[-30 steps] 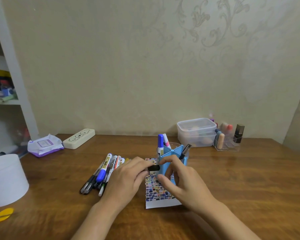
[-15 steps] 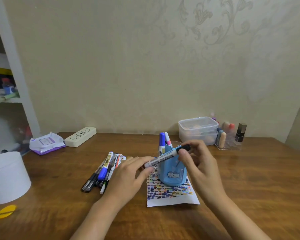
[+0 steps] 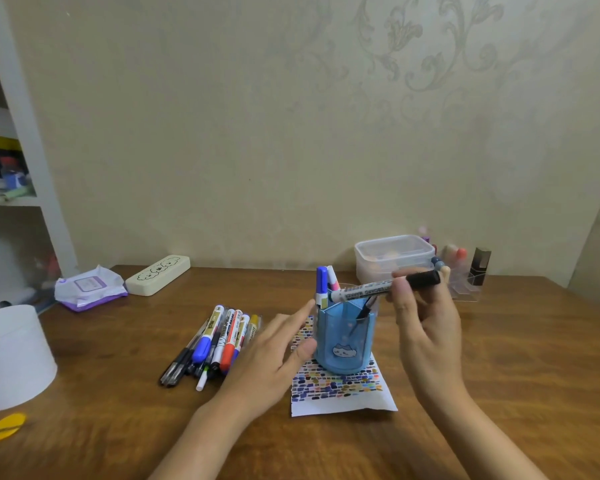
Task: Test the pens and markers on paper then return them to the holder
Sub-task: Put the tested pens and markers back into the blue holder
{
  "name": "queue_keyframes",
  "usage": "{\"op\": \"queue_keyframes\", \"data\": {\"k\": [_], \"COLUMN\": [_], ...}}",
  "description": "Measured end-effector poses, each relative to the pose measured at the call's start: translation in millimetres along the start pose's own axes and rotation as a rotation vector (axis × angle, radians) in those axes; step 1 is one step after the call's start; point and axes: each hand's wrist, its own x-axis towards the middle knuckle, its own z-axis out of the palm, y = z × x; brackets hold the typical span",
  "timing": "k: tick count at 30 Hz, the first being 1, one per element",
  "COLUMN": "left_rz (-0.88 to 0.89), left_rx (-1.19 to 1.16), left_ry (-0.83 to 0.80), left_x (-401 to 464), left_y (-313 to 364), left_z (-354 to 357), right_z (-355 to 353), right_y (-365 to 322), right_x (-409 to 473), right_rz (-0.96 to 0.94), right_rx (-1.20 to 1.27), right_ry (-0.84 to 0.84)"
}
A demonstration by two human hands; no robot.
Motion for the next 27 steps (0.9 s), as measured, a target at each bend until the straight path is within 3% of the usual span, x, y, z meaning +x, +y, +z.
{"op": "queue_keyframes", "data": {"k": [13,21,27], "left_rz": [0.014,0.034,0.022], "left_rx": [-0.068,0.0,0.011], "left_ry": [0.109,0.012,-0.007], "left_x": [0,-3,-2], "left_y": [0,1,-1], "left_z": [-4,0,0], "right_z": [-4,-5,-1], "right_y": [6,11,16], "right_x": [5,5,3], "right_rz": [0.004,-0.104,-0.077], "right_rx": [-0.13,-0.309,-0.292], "right_ry": [0.008,-0.038,-0.091]}}
